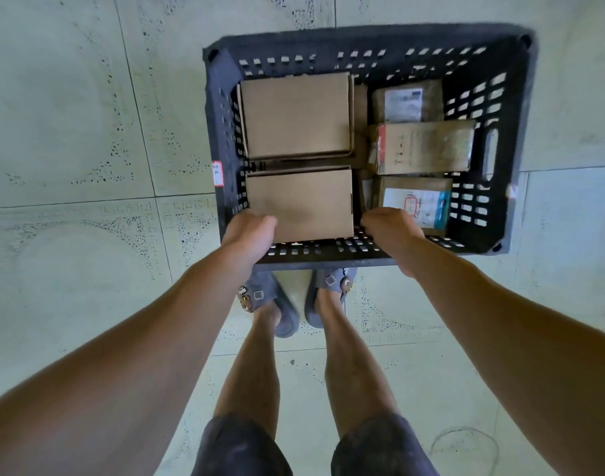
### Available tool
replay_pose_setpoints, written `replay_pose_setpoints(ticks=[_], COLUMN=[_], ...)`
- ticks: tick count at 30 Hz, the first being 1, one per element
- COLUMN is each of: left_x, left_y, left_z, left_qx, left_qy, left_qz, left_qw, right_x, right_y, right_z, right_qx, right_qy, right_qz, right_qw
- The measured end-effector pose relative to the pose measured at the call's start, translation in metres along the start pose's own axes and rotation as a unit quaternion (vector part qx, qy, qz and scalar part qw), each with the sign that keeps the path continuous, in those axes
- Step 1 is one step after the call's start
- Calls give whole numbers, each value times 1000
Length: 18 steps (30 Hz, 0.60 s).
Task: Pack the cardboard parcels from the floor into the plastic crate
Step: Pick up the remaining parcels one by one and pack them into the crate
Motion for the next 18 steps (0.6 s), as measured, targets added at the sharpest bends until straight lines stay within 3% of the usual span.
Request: replay_pose_setpoints(ticks=[5, 13, 18], left_x=[-87, -276, -378], left_y=[-32, -109, -99], left_z=[-28, -75, -99], left_qx=[-126, -112, -74], left_qy=[98, 234, 305], left_qz=[57, 93, 128], left_qw=[986, 961, 941], right_x=[-75, -270, -367], right_y=[-46, -132, -179], right_z=[12, 20, -20], right_qx=[125, 251, 350], right_qy=[-35, -105, -126], right_qz=[4, -73, -110], right_qw=[992, 960, 922])
Point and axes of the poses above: each hand's wrist, its own x-axis towards the middle knuckle, its own y-axis out of the palm, z = x × y, the point moved 4 cm from there along x, towards the middle knuckle, and after that the axes turned 4 degrees about -x, right-handed, at the moved point
